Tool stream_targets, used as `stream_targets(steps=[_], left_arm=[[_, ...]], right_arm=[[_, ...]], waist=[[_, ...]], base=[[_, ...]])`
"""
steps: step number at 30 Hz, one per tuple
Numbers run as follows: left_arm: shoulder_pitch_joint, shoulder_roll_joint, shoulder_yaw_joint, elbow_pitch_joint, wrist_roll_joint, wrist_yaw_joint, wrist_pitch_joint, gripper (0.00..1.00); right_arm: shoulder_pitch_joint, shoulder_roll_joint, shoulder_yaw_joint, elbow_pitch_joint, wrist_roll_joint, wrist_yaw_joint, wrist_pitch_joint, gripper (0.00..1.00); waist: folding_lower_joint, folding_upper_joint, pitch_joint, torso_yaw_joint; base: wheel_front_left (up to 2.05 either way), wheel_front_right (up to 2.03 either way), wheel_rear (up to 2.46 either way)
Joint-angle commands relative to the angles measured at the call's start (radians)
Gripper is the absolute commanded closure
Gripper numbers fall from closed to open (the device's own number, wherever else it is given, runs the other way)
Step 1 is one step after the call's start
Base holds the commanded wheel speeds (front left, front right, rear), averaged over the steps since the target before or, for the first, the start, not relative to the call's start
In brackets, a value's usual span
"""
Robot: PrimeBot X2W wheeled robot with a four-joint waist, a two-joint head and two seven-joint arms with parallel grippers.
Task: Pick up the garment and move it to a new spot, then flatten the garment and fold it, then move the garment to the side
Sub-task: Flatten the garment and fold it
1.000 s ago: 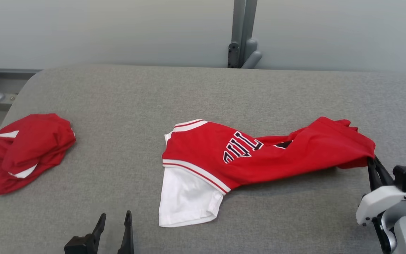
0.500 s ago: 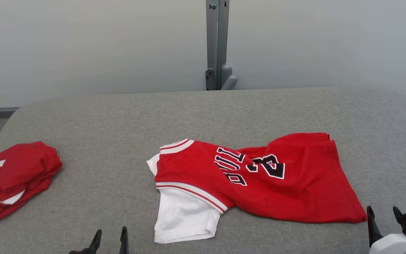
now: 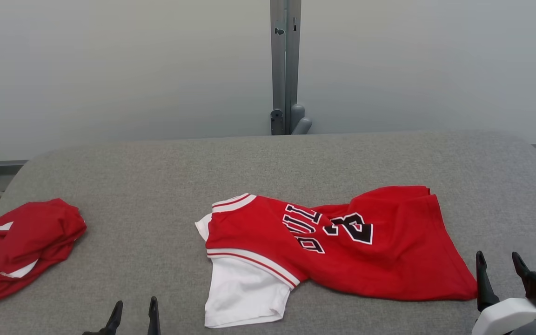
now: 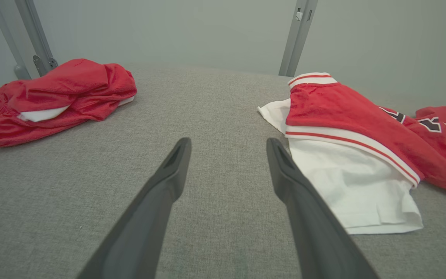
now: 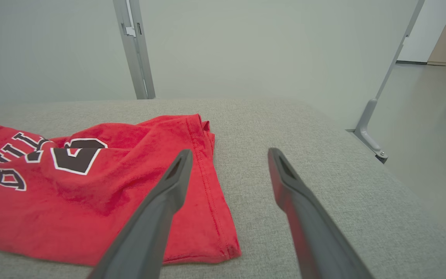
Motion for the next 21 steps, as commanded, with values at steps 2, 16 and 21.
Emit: stream_targets(steps=[2, 16, 21], left_arm=[[0.021, 0.004, -0.006, -0.004, 0.007, -0.006, 0.000, 0.00], [0.015, 0.004, -0.033, -0.019, 0.015, -0.007, 0.000, 0.00], [-0.007, 0.004, -0.051, -0.025, 0.013, -0.008, 0.000, 0.00]], right_arm=[[0.021, 0.008, 0.001, -0.012, 0.001, -0.001, -0.003, 0.00], [0.050, 0.031, 0.026, -0.041, -0.010, -0.001, -0.003, 0.00], [0.041, 0.028, 0.079, -0.067, 0.003, -0.001, -0.003, 0.00]], waist=[[0.0000, 0.0000, -0.011, -0.002], [0.0000, 0.0000, -0.003, -0.018], [0.0000, 0.0000, 0.022, -0.018]], base=[[0.00, 0.00, 0.00], [0.00, 0.00, 0.00], [0.00, 0.00, 0.00]])
